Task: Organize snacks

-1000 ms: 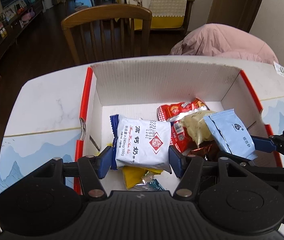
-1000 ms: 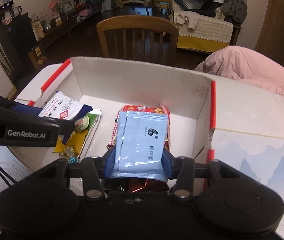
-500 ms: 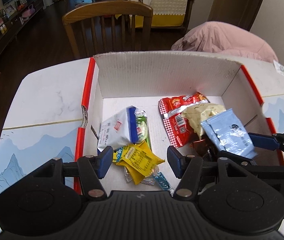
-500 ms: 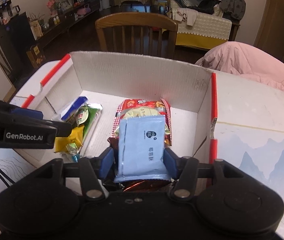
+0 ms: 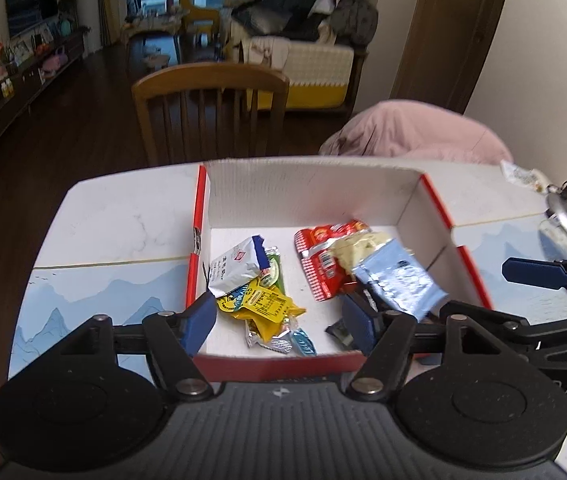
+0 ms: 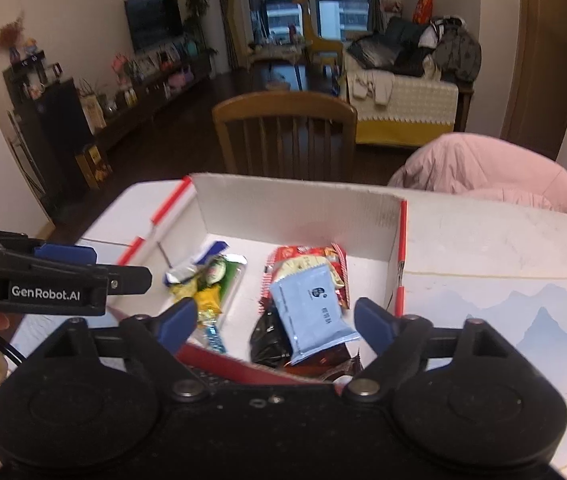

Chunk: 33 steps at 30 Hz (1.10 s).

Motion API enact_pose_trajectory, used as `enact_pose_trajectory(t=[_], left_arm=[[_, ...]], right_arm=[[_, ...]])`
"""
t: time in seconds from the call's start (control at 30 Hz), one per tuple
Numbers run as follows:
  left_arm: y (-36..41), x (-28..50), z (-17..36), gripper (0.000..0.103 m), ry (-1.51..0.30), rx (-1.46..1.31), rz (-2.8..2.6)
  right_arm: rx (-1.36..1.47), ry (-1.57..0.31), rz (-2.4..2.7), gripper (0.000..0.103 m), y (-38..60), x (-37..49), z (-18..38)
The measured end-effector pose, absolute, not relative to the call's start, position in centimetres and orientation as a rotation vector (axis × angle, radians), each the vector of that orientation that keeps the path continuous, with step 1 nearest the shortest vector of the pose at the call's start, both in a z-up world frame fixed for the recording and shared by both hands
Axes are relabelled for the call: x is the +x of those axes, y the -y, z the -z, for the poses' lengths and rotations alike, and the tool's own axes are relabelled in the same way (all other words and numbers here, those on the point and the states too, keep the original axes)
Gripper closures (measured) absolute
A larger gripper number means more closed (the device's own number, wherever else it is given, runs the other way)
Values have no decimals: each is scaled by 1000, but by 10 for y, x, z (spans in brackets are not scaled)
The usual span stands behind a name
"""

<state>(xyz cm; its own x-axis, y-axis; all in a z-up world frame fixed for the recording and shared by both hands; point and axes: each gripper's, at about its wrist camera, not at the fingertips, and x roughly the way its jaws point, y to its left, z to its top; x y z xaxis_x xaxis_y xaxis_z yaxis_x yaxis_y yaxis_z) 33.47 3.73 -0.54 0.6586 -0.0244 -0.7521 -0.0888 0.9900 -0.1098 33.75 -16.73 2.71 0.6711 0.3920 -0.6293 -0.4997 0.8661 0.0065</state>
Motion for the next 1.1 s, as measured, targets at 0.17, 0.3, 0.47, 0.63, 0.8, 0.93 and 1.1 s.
enact_pose_trajectory(t=[0.17, 0.3, 0.47, 0.63, 0.8, 0.93, 1.1], left_arm=[[-33, 302, -17, 27, -780, -126, -19], [-32, 278, -29, 24, -739, -128, -8], [-33, 253, -37, 17, -710, -137, -8], [-36, 230, -39, 16, -705, -155, -16], [-40, 213, -39, 3, -696, -181, -25], [-42, 201, -38, 2, -693, -195, -36], [-42, 188, -39, 2, -689, -195, -50]], right_arm=[[-152, -609, -514, 13, 175, 309, -43], [-141, -572, -524, 9, 180, 288, -52], [-120, -539, -534, 2, 186, 263, -59], [-96, -519, -545, 0, 192, 244, -62], [-96, -503, -541, 0, 192, 227, -63], [-108, -487, -534, 0, 191, 218, -64], [-84, -486, -521, 0, 195, 214, -62]])
